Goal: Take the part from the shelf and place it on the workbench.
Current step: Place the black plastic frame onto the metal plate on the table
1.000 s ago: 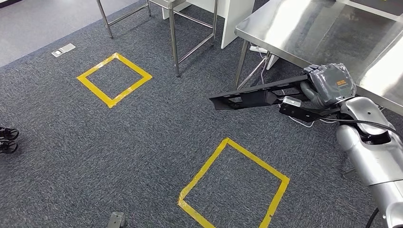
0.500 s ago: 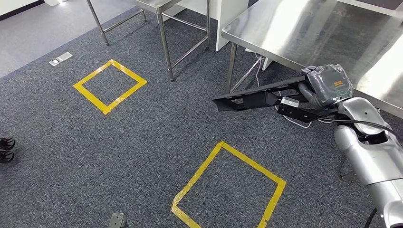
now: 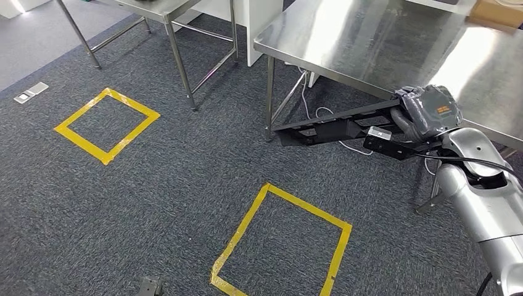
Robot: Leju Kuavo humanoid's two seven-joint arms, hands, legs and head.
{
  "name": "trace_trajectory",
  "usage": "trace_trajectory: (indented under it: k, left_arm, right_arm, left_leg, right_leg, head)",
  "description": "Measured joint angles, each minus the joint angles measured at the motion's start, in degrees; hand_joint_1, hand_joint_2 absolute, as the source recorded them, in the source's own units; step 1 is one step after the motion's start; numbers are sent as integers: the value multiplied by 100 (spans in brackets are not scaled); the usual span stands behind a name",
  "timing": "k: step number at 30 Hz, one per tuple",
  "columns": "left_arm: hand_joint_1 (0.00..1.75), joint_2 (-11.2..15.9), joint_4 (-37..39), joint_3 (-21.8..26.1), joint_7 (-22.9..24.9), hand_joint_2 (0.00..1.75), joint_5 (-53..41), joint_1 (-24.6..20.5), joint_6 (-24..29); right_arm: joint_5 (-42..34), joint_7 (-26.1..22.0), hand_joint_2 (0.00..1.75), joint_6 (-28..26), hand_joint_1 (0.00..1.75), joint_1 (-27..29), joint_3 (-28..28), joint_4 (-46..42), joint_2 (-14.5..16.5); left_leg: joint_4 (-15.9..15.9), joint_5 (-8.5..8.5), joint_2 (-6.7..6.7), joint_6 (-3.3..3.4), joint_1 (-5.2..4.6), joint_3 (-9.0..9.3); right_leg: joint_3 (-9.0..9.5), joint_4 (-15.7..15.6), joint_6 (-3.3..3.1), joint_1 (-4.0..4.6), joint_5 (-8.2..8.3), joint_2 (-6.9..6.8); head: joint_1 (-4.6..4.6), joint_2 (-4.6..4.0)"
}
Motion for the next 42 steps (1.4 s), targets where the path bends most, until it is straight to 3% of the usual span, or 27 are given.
trace_trajectory:
  k: [1,2,4,5,6,7,9,11,14,15,16,17,18,20,21,22,24,25,27,29,31,32,34,36,38,40,42]
  left_arm:
    - [0,-8,0,0,2,0,-2,0,-1]
    - [0,-16,0,1,2,0,-2,1,-1]
    - [0,-24,0,2,2,0,-3,1,0]
    - [0,-24,0,4,3,0,-4,1,0]
    - [0,-22,0,6,4,0,-10,0,1]
    - [0,-20,0,8,10,0,-19,-1,2]
    - [0,-26,-1,11,25,0,-40,-7,3]
    - [0,-34,-2,13,38,0,-50,-18,4]
    - [0,-36,-2,17,64,0,-62,-7,17]
    - [0,-36,-1,18,74,0,-69,-1,21]
    - [0,-36,-1,19,81,0,-80,3,21]
    - [0,-36,0,20,89,0,-95,4,21]
    - [0,-36,-1,20,96,0,-113,2,20]
    - [0,-29,-1,21,109,0,-149,0,14]
    - [0,-24,-1,21,115,0,-163,-1,7]
    - [0,-20,-1,21,123,0,-174,-2,-2]
    - [0,-23,-2,21,144,0,-200,-25,-17]
    - [0,-28,-2,21,151,0,-217,-47,-22]
    - [0,-38,-3,24,158,0,-247,-82,-26]
    - [0,-46,-3,26,163,0,-267,-86,-31]
    - [0,-56,-2,26,174,0,-292,-84,-34]
    - [0,-60,-2,26,180,0,-312,-85,-34]
    - [0,-68,-3,27,193,0,-350,-86,-36]
    - [0,-64,-4,28,202,0,-379,-91,-34]
    - [0,-57,-4,29,207,0,-407,-98,-32]
    - [0,-60,-5,30,211,0,-436,-109,-32]
    - [0,-60,-10,34,215,0,-460,-121,-33]
  right_arm:
    - [1,1,175,-3,175,13,0,0,-1]
    - [1,3,175,-4,175,21,-1,0,-2]
    - [4,4,175,-7,175,23,-3,0,-4]
    - [5,4,175,-7,175,16,-3,-1,-2]
    - [9,5,175,-9,175,12,-3,-1,0]
    - [18,12,175,-11,175,9,-4,-2,0]
    - [54,40,175,-19,175,9,-9,-4,-13]
    - [120,83,175,-23,175,-5,-23,-7,-37]
    - [211,122,175,-26,175,-65,-42,9,-46]
    - [226,125,175,-24,175,-94,-44,27,-40]
    - [238,126,175,-19,175,-138,-44,53,-32]
    - [256,132,175,-5,175,-208,-44,89,-23]
    - [279,145,175,20,175,-304,-44,128,-14]
    - [337,191,175,110,175,-547,-32,223,17]
    - [362,217,175,172,175,-676,-17,277,37]
    - [384,238,175,238,175,-809,3,332,57]
    - [409,261,175,385,175,-1102,54,452,85]
    - [413,261,175,462,175,-1262,79,515,93]
    - [413,256,175,618,175,-1608,142,669,132]
    - [391,244,175,718,175,-1888,218,823,220]
    - [325,230,175,786,175,-2074,307,973,312]
    - [279,219,175,828,175,-2162,359,1050,353]
    - [180,195,175,916,175,-2382,490,1210,450]
    - [55,181,175,1002,175,-2652,637,1397,584]
    - [-65,183,175,1052,175,-2882,765,1589,725]
    - [-161,193,175,1069,175,-3052,855,1748,844]
    - [-225,201,175,1074,175,-3231,920,1878,957]
  left_leg:
    - [1,-20,65,-21,15,18]
    - [3,-42,128,-51,40,40]
    - [10,-101,248,-143,88,109]
    - [19,-135,303,-198,96,138]
    - [23,-166,355,-249,86,164]
    - [27,-189,407,-287,69,186]
    - [16,-222,502,-339,67,229]
    - [138,-346,387,-370,108,207]
    - [1155,-890,13,-341,104,-281]
    - [1534,-1025,-37,-325,92,-489]
    - [1749,-1047,-57,-303,83,-631]
    - [1744,-947,-70,-271,74,-673]
    - [1516,-742,-98,-228,63,-610]
    - [762,-288,-313,-113,49,-322]
    - [459,-164,-423,-78,44,-195]
    - [285,-118,-500,-57,36,-118]
    - [193,-132,-442,-62,8,-60]
    - [152,-114,-373,-56,5,-35]
    - [66,-79,-227,-29,18,26]
    - [39,-78,-77,-10,15,59]
    - [43,-101,84,-20,19,75]
    - [45,-117,157,-34,28,87]
    - [51,-159,298,-93,52,130]
    - [61,-215,431,-180,26,172]
    - [63,-259,548,-242,-25,210]
    - [57,-295,640,-281,-7,248]
    - [227,-448,457,-314,47,197]
  right_leg:
    - [-94,122,64,-42,11,-18]
    - [-71,23,151,-86,109,-48]
    - [290,-749,362,-167,466,-269]
    - [492,-1116,419,-156,603,-386]
    - [622,-1362,417,-141,683,-466]
    - [669,-1453,370,-115,699,-488]
    - [654,-1422,217,-97,683,-331]
    - [662,-1412,108,-133,673,-201]
    - [675,-1414,-53,-111,670,-12]
    - [676,-1413,-81,-81,668,66]
    - [679,-1411,-86,-54,666,148]
    - [684,-1410,-88,-35,665,233]
    - [689,-1409,-87,-20,665,318]
    - [687,-1404,-82,5,667,484]
    - [678,-1400,-76,11,669,559]
    - [665,-1399,-63,10,675,625]
    - [632,-1418,-16,-8,698,756]
    - [606,-1404,11,-11,698,721]
    - [452,-1157,31,17,576,404]
    - [111,-485,19,13,304,58]
    - [-194,116,69,-31,144,-21]
    - [-216,149,126,-62,179,-45]
    - [74,-445,277,-121,466,-191]
    - [455,-1163,350,-96,705,-454]
    - [576,-1397,278,-66,746,-498]
    - [564,-1400,164,-96,745,-325]
    - [573,-1406,73,-113,745,-183]
  head:
    - [0,0]
    - [0,0]
    - [11,0]
    - [30,0]
    - [37,0]
    - [42,0]
    - [18,0]
    - [-4,0]
    - [-39,0]
    - [-43,0]
    - [-42,0]
    - [-42,0]
    - [-42,0]
    - [-40,0]
    - [-37,0]
    - [-34,0]
    - [-34,0]
    - [-34,0]
    - [-9,0]
    - [22,0]
    - [32,0]
    - [35,0]
    - [38,0]
    - [57,0]
    - [34,0]
    - [-21,0]
    - [-42,0]
